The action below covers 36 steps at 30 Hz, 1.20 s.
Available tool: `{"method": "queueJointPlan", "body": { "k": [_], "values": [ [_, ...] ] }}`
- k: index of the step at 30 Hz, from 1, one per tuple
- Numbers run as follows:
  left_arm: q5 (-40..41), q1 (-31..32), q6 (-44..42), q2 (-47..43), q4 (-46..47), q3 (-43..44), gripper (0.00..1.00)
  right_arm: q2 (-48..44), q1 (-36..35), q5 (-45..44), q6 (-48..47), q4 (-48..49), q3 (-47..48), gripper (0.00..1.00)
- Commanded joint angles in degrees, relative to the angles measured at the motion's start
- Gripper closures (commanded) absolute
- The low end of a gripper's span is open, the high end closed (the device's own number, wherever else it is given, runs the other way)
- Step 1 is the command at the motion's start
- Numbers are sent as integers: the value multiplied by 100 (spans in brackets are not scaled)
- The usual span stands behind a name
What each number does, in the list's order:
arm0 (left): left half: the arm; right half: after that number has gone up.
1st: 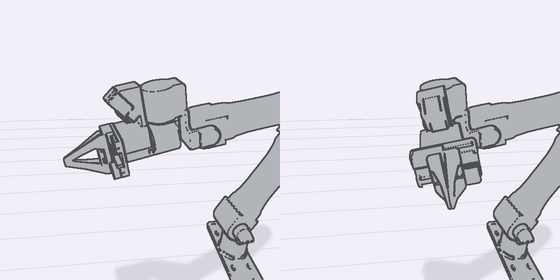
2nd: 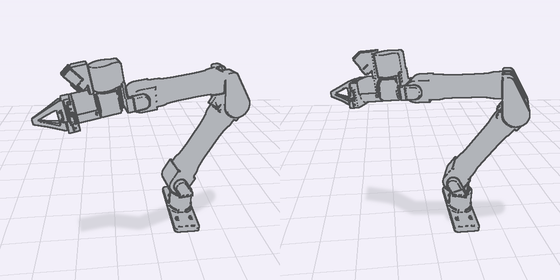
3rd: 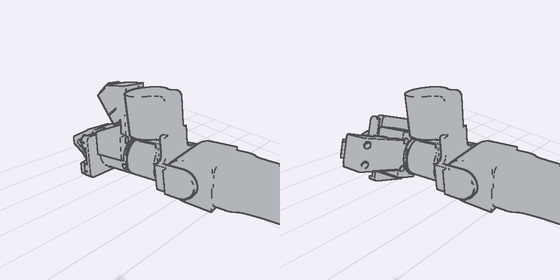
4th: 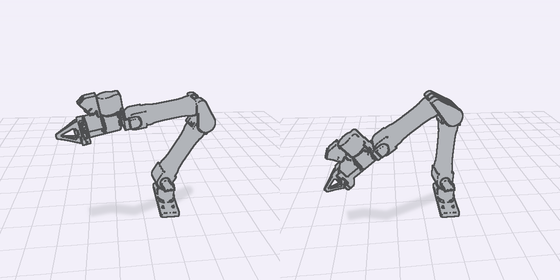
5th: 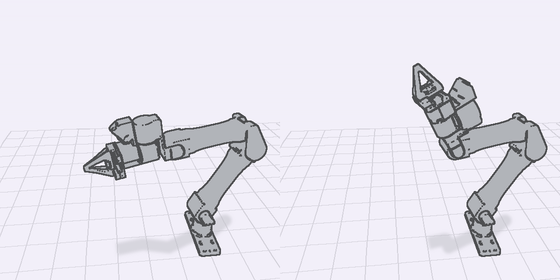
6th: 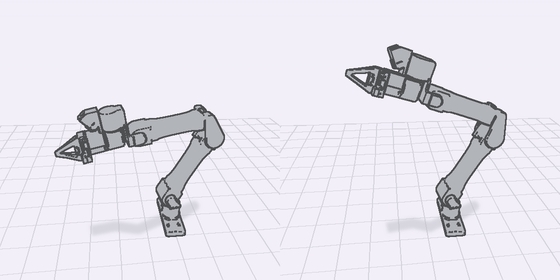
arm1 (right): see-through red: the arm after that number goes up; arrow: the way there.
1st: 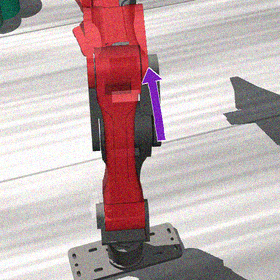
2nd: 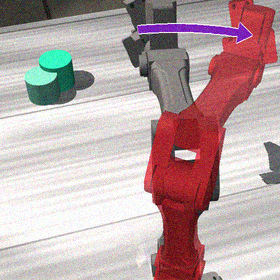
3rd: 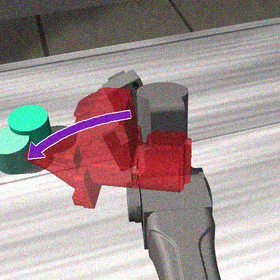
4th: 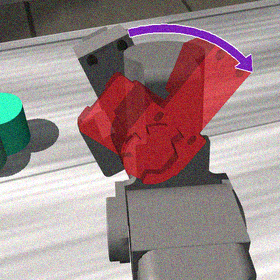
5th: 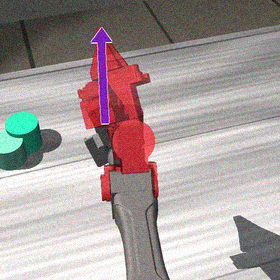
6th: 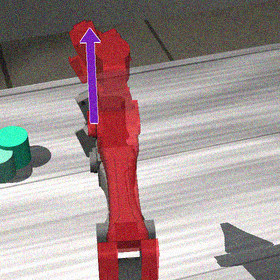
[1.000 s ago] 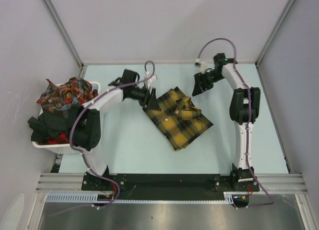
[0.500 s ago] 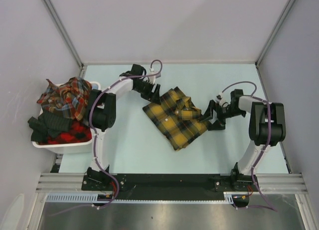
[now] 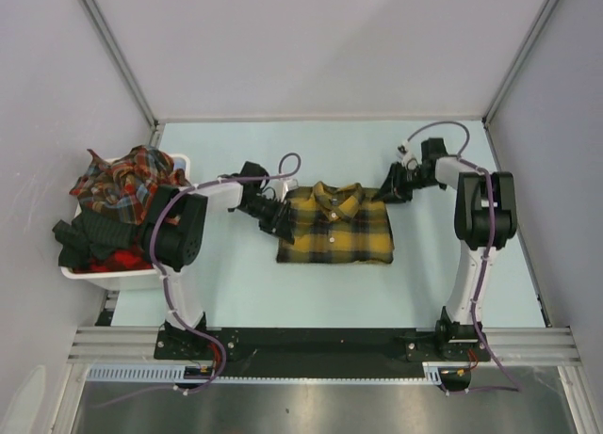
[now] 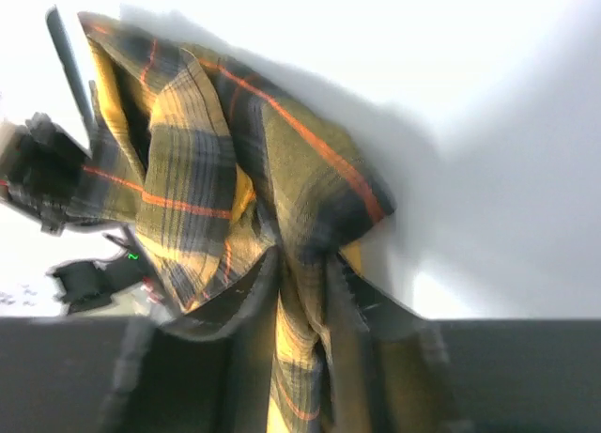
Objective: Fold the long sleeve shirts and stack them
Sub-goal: Fold the shirt
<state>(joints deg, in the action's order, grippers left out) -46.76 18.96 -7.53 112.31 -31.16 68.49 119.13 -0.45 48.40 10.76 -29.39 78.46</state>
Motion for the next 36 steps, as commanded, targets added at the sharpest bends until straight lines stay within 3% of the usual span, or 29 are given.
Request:
{"method": "queueJointPlan", "body": {
  "k": [1,4,6,12,19,22,28,29,32,34,35,36],
  "values": [
    [-580,231,620,-912,381,-827,65,540,-228,213,-1058,-970,1382,66],
    [-185,-23,717,-1150,548,-899,52,306,-140,372,-1515,-1552,1244,55],
    [-10,-295,709,-1264,646,-829,46,76,0,328,-1708,-1675,1033,41],
    [282,-490,490,-1388,628,-224,36,-522,501,117,-2043,-1895,873,40],
    [633,-455,428,-799,593,612,32,-531,291,459,-1693,-1633,373,39],
    [625,-393,402,-553,585,797,36,-523,142,468,-1648,-1360,83,44],
    [791,-253,340,-192,365,842,50,-435,62,21,-1797,-1262,-313,74],
    [826,-253,340,-157,356,824,58,-417,80,-23,-1832,-1263,-339,83],
    [818,-253,366,1,356,929,71,-426,132,-147,-1938,-1271,-454,94],
    [800,-261,305,194,321,1183,79,-461,141,-103,-1964,-1315,-472,100],
    [809,-261,270,255,269,1306,90,-470,133,-86,-1973,-1333,-454,100],
    [870,-270,217,308,242,1551,95,-478,124,-59,-2008,-1368,-428,100]
  ]
}}
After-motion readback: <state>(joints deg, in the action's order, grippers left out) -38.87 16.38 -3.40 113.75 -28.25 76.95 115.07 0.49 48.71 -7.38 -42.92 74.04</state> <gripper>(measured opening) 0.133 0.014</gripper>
